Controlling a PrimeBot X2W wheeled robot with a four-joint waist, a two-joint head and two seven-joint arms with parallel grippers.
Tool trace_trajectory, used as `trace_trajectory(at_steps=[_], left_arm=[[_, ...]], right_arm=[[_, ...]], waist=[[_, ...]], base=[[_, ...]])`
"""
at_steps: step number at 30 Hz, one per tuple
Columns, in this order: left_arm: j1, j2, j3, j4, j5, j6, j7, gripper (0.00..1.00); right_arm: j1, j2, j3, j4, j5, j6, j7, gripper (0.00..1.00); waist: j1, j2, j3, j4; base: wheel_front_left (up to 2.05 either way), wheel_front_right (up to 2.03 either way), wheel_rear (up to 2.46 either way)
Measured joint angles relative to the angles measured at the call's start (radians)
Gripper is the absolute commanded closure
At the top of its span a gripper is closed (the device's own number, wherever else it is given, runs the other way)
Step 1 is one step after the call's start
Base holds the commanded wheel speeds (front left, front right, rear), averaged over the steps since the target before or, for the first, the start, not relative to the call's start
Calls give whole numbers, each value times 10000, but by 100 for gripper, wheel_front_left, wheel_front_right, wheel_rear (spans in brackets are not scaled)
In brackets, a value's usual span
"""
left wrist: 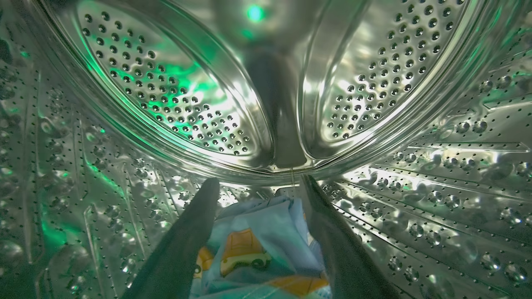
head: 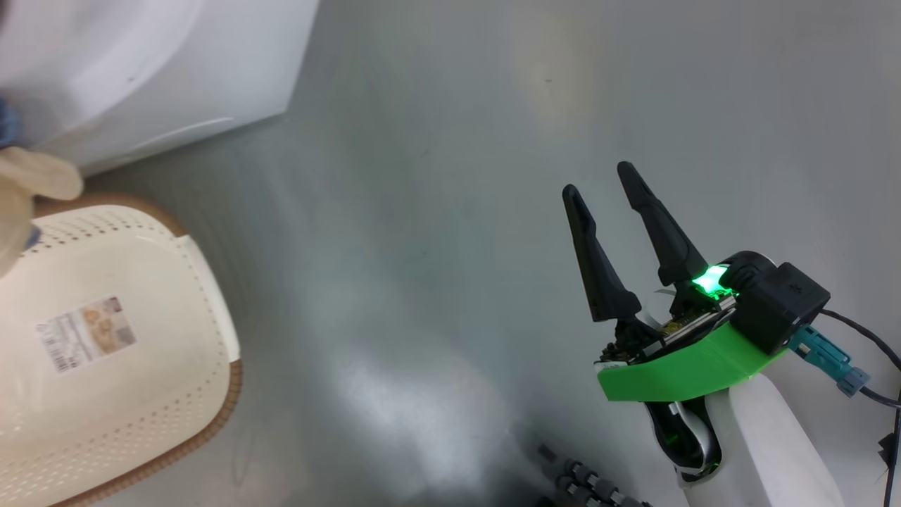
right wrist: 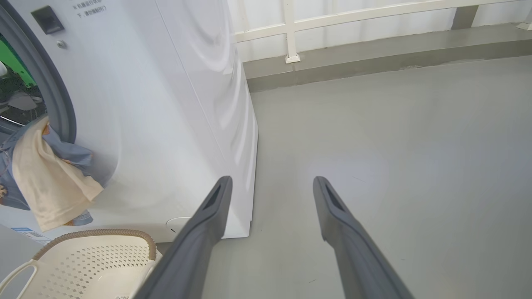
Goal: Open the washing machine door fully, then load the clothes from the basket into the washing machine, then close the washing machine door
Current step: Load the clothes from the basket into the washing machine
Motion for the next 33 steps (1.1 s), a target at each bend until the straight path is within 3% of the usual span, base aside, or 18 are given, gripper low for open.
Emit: trace_trajectory(at_steps=[13,26,33], left_arm=[[3001,-579,203,-2136,-527,424,-1214,0],[8001,-1223,297,-5697,-784,1576,-1906,0],[10333,-1791,-50,-6880,-802,2019,-2113,0]], right_arm=[[97,-19,-259,138,-591,0,0,0],[872,-397,-520,347,-1089,0,0,0],[1348,-525,-665,470,-1225,0,0,0]], waist=[[0,0,-861,694],[0,0,-2206,1434],[0,0,-2948,1831]], base=[[0,0,0],[0,0,0],[0,0,0]])
